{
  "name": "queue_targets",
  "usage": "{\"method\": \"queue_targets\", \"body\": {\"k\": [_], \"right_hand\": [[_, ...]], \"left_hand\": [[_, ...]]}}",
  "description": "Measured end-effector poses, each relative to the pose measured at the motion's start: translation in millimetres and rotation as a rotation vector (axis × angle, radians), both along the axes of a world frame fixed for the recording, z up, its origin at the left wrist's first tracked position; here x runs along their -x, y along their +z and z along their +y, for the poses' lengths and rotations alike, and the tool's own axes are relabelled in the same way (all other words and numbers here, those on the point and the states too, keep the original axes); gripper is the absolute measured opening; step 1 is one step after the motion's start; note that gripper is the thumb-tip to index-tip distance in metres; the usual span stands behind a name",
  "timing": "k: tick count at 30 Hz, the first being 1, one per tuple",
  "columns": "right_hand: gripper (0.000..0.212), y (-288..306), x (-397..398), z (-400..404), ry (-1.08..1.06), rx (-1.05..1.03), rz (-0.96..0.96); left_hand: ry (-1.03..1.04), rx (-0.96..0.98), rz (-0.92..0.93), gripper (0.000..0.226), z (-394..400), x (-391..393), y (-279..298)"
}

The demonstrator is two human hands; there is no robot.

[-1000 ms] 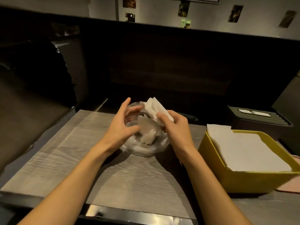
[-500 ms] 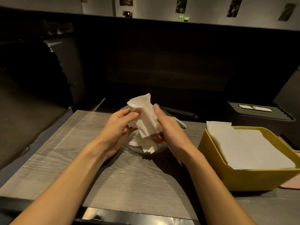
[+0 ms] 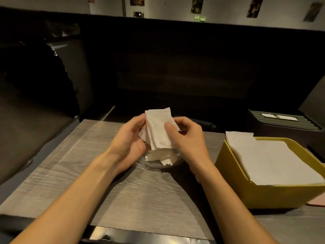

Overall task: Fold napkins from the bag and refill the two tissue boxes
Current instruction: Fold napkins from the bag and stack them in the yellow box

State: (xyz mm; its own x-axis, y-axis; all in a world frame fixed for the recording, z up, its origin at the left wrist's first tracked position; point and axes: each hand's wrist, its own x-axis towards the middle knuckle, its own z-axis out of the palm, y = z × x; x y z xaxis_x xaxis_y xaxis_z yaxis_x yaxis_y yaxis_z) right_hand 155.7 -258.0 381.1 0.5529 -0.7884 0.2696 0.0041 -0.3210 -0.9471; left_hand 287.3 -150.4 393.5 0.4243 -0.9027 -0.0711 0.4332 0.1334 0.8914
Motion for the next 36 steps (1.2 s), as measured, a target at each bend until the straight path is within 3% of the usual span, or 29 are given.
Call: {"method": "queue_targets", "body": {"k": [7, 15, 18, 21, 24, 27, 29, 33, 36], "right_hand": [[0.023, 3, 1, 2, 0.027, -0.063, -0.123], [0.013, 1, 1, -1, 0.011, -0.022, -0.088], [0.01, 1, 2, 0, -0.064, 0.051, -0.121], [0.009, 6, 3, 5, -0.048, 0.186, -0.185], [0.006, 18, 8, 13, 0.059, 0.259, -0.304], [0.007, 32, 14, 22, 0.187, 0.042, -0.396], [0.009, 34, 13, 24, 0.211, -0.015, -0.332], [0.01, 22, -5, 21, 0.01, 0.225, -0.049], [0.014, 19, -14, 17, -0.095, 0.382, -0.012]], "left_hand": [[0.08, 0.01, -0.168, 0.03, -3, -4, -2], [0.136, 0.074, 0.042, 0.033, 3, -5, 5], [0.152, 0.135, 0.255, 0.039, 5, -12, 6], [0.231, 0.157, 0.325, 0.042, 7, -21, 4], [0.314, 0.122, 0.266, 0.04, 5, -26, 1], [0.379, 0.069, 0.081, 0.031, 4, -23, 1], [0.338, 0.022, -0.062, 0.03, 5, -17, 3], [0.076, -0.03, -0.163, 0.043, 13, -4, 12], [-0.026, -0.052, -0.28, 0.037, 14, -3, 11]]}}
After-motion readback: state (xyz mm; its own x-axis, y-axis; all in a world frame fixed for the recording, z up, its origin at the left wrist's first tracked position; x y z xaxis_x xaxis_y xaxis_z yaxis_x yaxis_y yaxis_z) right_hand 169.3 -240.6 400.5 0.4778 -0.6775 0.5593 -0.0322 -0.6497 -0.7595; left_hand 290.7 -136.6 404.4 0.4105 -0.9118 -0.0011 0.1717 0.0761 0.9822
